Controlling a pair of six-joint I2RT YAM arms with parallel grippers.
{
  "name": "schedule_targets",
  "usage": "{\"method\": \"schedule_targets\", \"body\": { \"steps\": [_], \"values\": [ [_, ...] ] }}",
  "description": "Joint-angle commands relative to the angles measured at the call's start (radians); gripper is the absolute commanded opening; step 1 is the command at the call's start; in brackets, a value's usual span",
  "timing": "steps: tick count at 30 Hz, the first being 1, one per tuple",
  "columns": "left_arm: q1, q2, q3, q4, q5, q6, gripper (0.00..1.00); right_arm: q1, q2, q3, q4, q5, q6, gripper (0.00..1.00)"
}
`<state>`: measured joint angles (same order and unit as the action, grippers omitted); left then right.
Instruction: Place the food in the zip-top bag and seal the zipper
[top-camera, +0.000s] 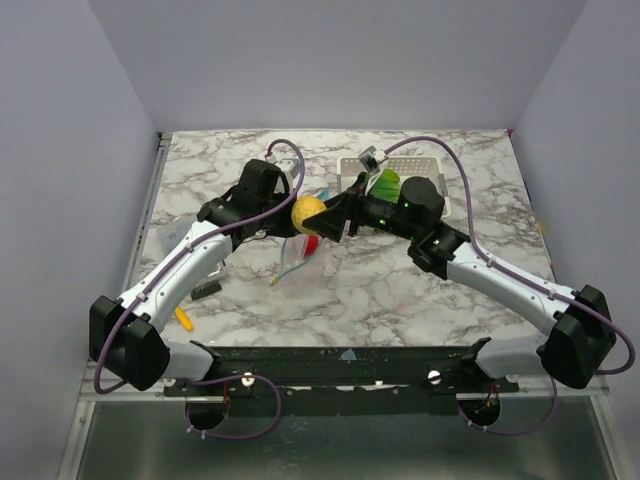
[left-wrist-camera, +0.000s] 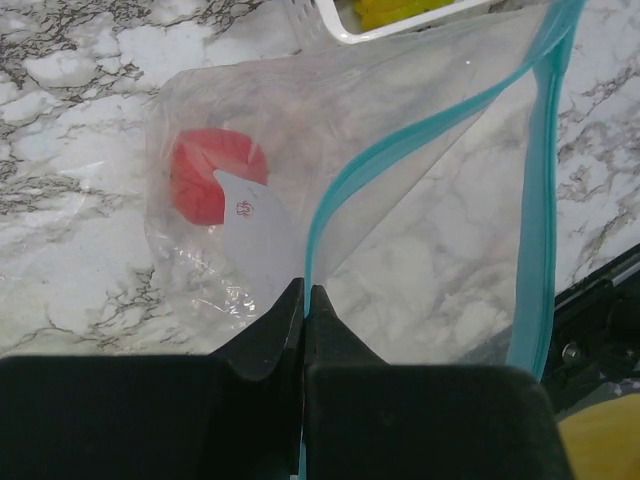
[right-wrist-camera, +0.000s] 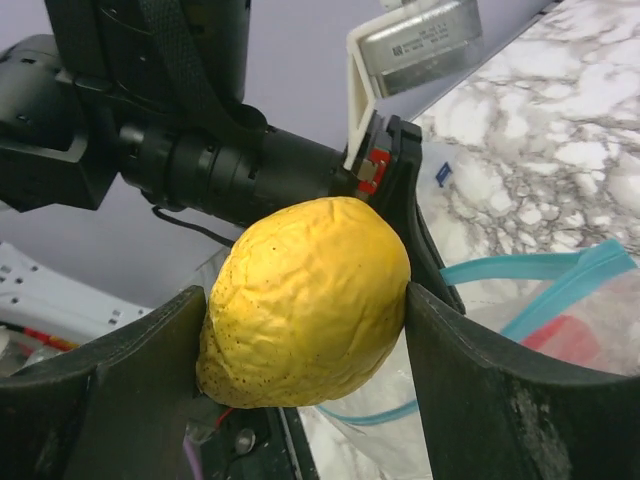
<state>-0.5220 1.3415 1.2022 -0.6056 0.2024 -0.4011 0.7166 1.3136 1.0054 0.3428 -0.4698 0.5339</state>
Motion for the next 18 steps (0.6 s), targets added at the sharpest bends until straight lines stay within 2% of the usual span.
{"method": "schedule_targets", "body": {
  "steps": [1, 3, 8, 10, 12, 18],
  "values": [
    [0.021, -0.008, 0.014, 0.024, 0.068, -0.026, 0.00, 0.058, 0.030, 0.011, -0.061, 0.217, -0.058, 0.07],
    [0.029, -0.012, 0.013, 0.026, 0.068, -0.027, 0.00, 0.068, 0.030, 0.014, -0.116, 0.289, -0.079, 0.08],
    [0.044, -0.014, 0.010, 0.024, 0.066, -0.027, 0.00, 0.089, 0.084, 0.051, -0.229, 0.356, -0.103, 0.12],
    [0.045, -0.023, 0.007, 0.025, 0.066, -0.027, 0.00, 0.114, 0.104, 0.068, -0.266, 0.414, -0.112, 0.16],
    [0.048, -0.034, -0.001, 0.033, 0.057, -0.025, 0.00, 0.141, 0.110, 0.081, -0.297, 0.492, -0.129, 0.24],
    [0.048, -0.056, -0.010, 0.028, 0.009, -0.016, 0.00, 0.145, 0.112, 0.102, -0.339, 0.584, -0.130, 0.66]
  ]
}}
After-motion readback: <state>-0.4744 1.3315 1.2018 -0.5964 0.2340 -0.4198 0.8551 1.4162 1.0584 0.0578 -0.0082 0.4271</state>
